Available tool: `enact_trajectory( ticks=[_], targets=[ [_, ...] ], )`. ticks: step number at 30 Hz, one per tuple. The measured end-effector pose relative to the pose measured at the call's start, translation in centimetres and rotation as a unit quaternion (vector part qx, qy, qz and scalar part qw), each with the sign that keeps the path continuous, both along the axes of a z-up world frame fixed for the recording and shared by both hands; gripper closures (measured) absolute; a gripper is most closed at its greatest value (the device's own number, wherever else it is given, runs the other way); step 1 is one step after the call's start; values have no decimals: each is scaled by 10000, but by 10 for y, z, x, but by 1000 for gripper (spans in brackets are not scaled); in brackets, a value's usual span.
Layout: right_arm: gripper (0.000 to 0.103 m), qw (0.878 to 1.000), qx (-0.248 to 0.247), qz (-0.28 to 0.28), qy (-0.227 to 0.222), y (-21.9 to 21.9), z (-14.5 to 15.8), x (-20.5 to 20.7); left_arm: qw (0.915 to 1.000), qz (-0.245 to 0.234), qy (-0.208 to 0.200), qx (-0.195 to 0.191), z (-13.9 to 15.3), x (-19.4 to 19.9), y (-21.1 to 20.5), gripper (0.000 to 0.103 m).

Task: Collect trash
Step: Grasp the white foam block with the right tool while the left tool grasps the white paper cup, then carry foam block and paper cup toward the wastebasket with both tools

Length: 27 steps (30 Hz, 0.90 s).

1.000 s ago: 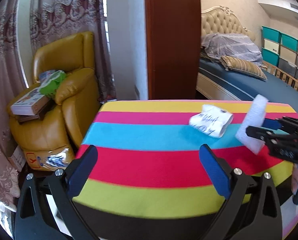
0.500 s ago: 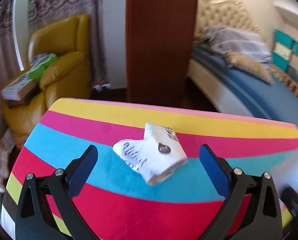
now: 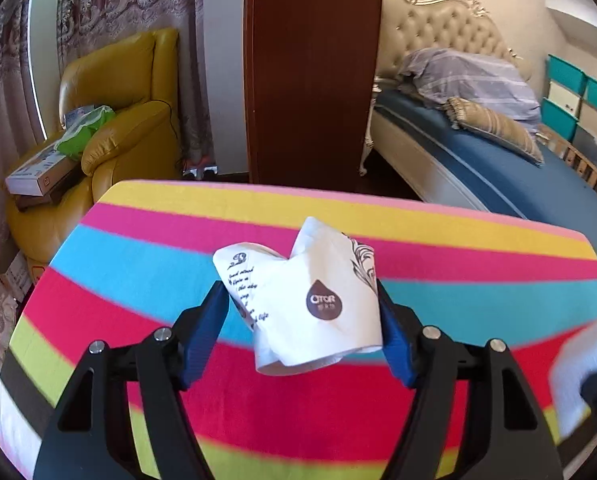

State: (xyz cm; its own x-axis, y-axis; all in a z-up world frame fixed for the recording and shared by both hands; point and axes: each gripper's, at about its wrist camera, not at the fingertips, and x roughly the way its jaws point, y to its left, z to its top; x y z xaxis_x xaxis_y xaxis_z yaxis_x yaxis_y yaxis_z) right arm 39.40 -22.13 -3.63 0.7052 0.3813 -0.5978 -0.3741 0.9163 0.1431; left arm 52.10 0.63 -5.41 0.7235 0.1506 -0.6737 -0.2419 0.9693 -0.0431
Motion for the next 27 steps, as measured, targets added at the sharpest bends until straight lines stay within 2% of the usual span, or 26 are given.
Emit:
enact_trajectory(
  ticks=[6,15,27],
  targets=[
    [55,9999,-39,-129,-50,-10,2,-33,9993,-215,-228,-227,2,-77,-13,35],
    [55,9991,-177,-205,-317,-14,12,-101,9940,-654,-856,-179,16,-205,-43,34],
    [55,9968,-461,-318,-568,-40,11,-203,9849,-1125,-1311,135,30,-342,-94,34]
  ],
)
